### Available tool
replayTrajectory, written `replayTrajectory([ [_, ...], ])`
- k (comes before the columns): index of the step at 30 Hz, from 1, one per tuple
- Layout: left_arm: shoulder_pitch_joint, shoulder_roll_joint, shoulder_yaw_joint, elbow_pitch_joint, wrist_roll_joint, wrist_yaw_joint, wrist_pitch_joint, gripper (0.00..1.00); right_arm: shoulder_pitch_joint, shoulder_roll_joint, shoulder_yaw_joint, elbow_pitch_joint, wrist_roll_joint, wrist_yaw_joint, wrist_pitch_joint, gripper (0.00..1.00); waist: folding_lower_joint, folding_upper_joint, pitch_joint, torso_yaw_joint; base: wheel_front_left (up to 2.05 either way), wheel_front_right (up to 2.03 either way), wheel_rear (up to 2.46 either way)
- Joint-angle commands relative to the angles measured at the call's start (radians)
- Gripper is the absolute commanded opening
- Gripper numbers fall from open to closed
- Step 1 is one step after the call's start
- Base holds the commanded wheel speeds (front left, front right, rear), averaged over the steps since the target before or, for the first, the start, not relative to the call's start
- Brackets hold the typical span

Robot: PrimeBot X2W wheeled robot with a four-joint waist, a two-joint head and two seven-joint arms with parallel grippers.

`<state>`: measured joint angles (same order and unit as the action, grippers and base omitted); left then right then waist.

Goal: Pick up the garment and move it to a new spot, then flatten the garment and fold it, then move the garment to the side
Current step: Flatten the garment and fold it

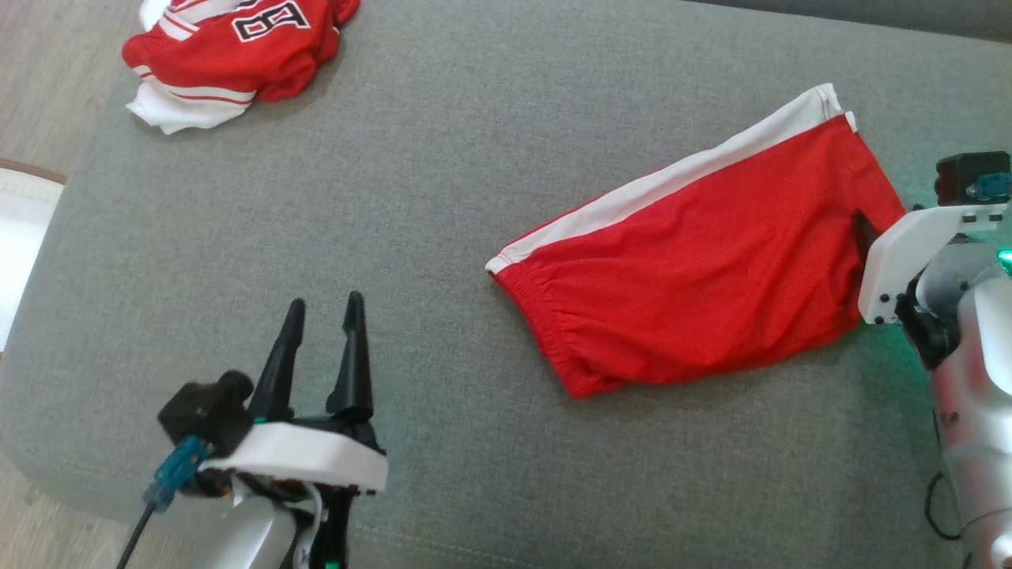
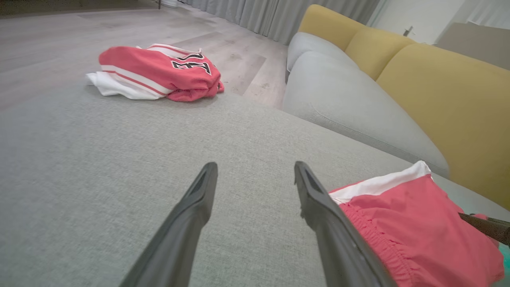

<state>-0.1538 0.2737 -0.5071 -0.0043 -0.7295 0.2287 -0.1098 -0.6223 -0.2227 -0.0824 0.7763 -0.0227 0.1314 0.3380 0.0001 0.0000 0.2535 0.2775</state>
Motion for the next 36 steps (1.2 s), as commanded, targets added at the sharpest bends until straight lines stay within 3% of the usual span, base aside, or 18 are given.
replayTrajectory([
  [1, 0.000, 0.026, 0.051, -0.036, 0.008, 0.009, -0.018, 1.00, 0.009, -0.008, 0.015, -0.014, 0.016, -0.001, 0.031, 0.99, -0.0001, 0.0000, -0.004, 0.004, 0.00, 0.00, 0.00],
  [2, 0.005, 0.028, 0.056, -0.039, 0.008, 0.013, -0.023, 1.00, 0.016, -0.007, 0.018, -0.008, 0.026, -0.001, 0.047, 0.82, -0.0001, 0.0000, -0.008, 0.005, 0.00, 0.00, 0.00],
  [4, 0.013, 0.035, 0.062, -0.045, 0.009, 0.018, -0.028, 1.00, 0.028, -0.004, 0.019, -0.009, 0.052, -0.001, 0.060, 0.36, -0.0001, 0.0000, -0.015, 0.004, 0.00, 0.00, 0.00],
  [6, 0.020, 0.043, 0.066, -0.048, 0.012, 0.023, -0.031, 1.00, 0.038, -0.001, 0.016, -0.018, 0.073, -0.001, 0.057, 0.00, -0.0001, 0.0000, -0.023, -0.002, 0.00, 0.00, 0.00],
  [14, 0.031, 0.060, 0.072, -0.062, 0.023, 0.032, -0.044, 1.00, 0.078, 0.039, -0.040, -0.089, 0.101, -0.001, -0.037, 0.00, -0.0001, 0.0000, -0.069, -0.070, 0.00, 0.00, 0.00],
  [28, 0.064, 0.070, 0.072, -0.048, 0.025, 0.048, -0.055, 1.00, 0.322, 0.158, -0.113, -0.322, 0.069, -0.001, -0.105, 0.00, -0.0001, 0.0000, -0.133, -0.279, 0.00, 0.00, 0.00],
  [36, 0.051, 0.064, 0.048, -0.046, 0.037, 0.053, -0.042, 1.00, 0.364, 0.172, -0.116, -0.411, 0.077, -0.001, -0.108, 0.00, -0.0001, 0.0000, -0.119, -0.297, 0.00, 0.00, 0.00],
])
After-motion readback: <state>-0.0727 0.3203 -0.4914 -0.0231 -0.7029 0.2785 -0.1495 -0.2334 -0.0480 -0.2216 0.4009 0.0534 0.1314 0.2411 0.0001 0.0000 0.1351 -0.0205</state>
